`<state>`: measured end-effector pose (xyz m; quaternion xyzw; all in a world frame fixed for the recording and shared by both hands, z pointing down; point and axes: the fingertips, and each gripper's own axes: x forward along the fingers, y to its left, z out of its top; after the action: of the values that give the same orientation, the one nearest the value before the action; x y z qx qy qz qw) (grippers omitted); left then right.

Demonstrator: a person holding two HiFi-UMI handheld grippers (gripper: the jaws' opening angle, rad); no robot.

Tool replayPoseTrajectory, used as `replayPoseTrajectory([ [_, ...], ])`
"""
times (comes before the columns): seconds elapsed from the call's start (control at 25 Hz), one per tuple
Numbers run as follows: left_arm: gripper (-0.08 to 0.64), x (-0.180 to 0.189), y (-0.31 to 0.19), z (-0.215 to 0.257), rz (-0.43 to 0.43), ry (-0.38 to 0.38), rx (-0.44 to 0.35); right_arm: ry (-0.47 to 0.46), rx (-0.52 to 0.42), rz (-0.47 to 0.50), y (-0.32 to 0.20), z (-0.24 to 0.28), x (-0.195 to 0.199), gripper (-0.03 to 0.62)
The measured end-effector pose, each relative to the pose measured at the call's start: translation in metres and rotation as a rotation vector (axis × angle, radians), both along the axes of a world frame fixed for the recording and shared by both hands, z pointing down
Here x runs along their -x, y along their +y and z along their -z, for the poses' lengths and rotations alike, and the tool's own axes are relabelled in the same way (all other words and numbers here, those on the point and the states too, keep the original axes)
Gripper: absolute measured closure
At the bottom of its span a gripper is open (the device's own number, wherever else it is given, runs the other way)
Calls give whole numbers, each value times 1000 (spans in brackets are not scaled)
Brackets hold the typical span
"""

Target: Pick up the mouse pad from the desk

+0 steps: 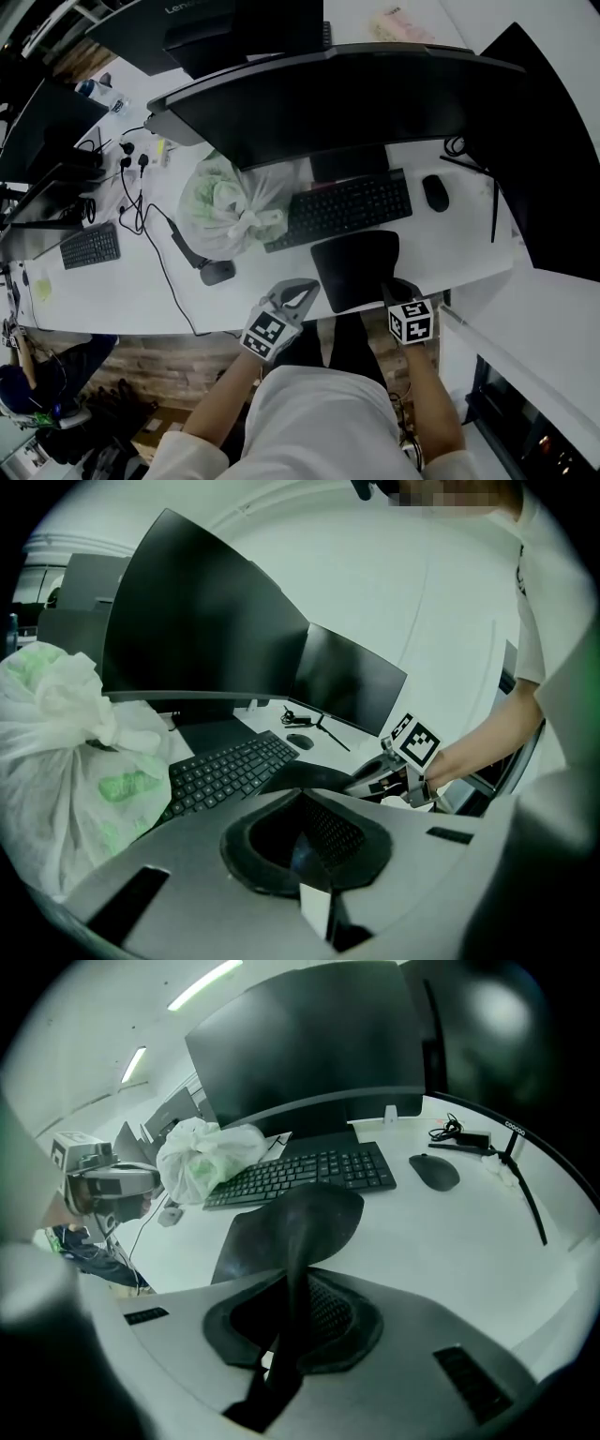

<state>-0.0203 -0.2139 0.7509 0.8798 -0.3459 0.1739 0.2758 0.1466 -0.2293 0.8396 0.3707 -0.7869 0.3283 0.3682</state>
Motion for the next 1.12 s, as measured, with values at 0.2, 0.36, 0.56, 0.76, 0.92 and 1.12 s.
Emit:
replayPoseTrajectory([
  [0.2,545,2,-8,25,-16,12,-36,-22,-43,-5,-4,35,12,548],
  [0.36,545,7,-9,42,-28,24,-59,-32,-88,-14,-5,61,19,549],
  [0.56,545,12,-10,64,-37,43,-69,-35,-139,-59,-10,89,17,549],
  [0.76,545,12,-12,83,-52,60,-83,-15,-204,-96,-14,117,10,549],
  [0.92,545,11,-15,100,-64,50,-105,-8,-258,-119,-16,140,5,549],
  [1.12,545,6,-18,122,-58,70,-130,-13,-324,-140,-14,173,-10,548],
])
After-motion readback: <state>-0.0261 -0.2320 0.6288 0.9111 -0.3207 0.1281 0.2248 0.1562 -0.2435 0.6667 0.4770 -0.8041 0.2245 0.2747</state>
